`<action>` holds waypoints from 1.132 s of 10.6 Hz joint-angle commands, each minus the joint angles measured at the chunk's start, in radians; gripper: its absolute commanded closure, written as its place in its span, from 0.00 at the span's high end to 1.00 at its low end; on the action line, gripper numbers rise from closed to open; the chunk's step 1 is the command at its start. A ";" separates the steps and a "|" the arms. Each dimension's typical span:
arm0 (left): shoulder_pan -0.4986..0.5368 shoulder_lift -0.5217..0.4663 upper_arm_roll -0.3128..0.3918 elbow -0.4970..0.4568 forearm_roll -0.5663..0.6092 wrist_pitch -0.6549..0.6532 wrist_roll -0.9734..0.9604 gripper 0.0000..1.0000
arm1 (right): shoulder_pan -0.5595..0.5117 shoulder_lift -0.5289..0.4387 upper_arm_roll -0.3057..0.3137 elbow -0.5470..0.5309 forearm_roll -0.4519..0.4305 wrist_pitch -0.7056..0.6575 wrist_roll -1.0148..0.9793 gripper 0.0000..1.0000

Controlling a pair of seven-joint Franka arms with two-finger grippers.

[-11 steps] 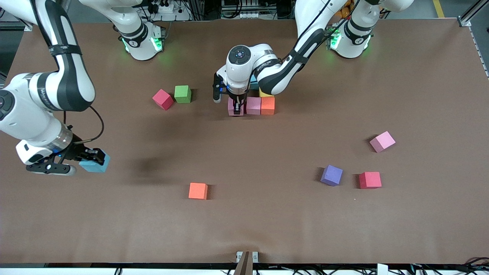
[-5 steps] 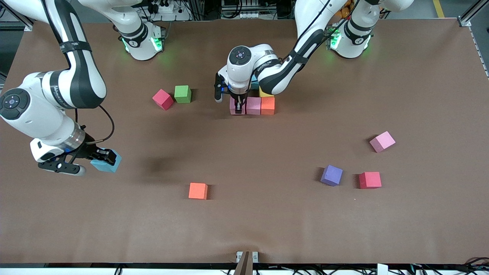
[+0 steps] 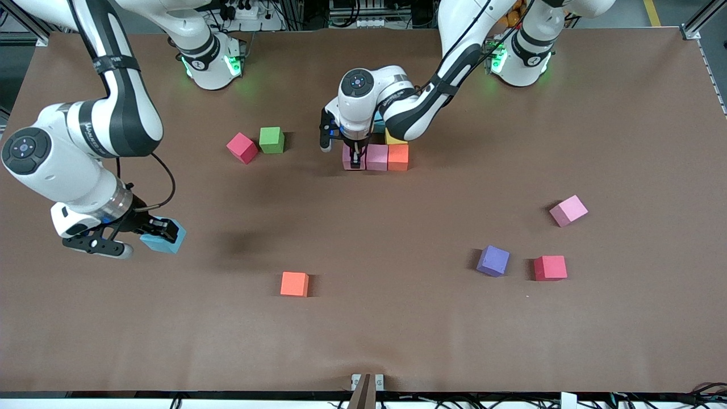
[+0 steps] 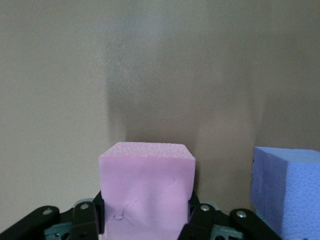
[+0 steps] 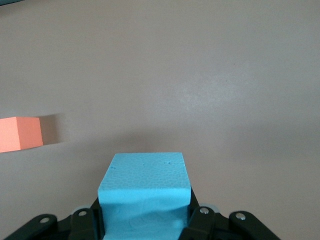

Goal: Form number 2 with 11 blocks

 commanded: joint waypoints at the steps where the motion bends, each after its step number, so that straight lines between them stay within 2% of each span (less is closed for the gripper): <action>1: 0.008 -0.009 -0.006 -0.017 0.021 0.014 0.014 0.39 | 0.013 -0.045 -0.014 -0.019 0.011 -0.056 0.016 0.50; 7: 0.007 0.000 -0.006 -0.016 0.021 0.014 0.024 0.39 | 0.019 -0.083 -0.012 -0.016 0.012 -0.129 0.019 0.50; 8: 0.007 0.005 -0.006 -0.016 0.020 0.014 0.022 0.44 | 0.024 -0.086 -0.012 -0.016 0.012 -0.130 0.033 0.50; 9: 0.005 0.005 -0.006 -0.013 0.020 0.014 0.022 0.67 | 0.027 -0.088 -0.011 -0.016 0.012 -0.142 0.051 0.50; 10: 0.002 0.005 -0.006 -0.011 0.020 0.014 0.008 1.00 | 0.039 -0.090 -0.011 -0.014 0.012 -0.147 0.068 0.50; 12: -0.002 0.006 -0.006 -0.008 0.018 0.014 0.007 1.00 | 0.051 -0.090 -0.011 -0.010 0.020 -0.147 0.081 0.50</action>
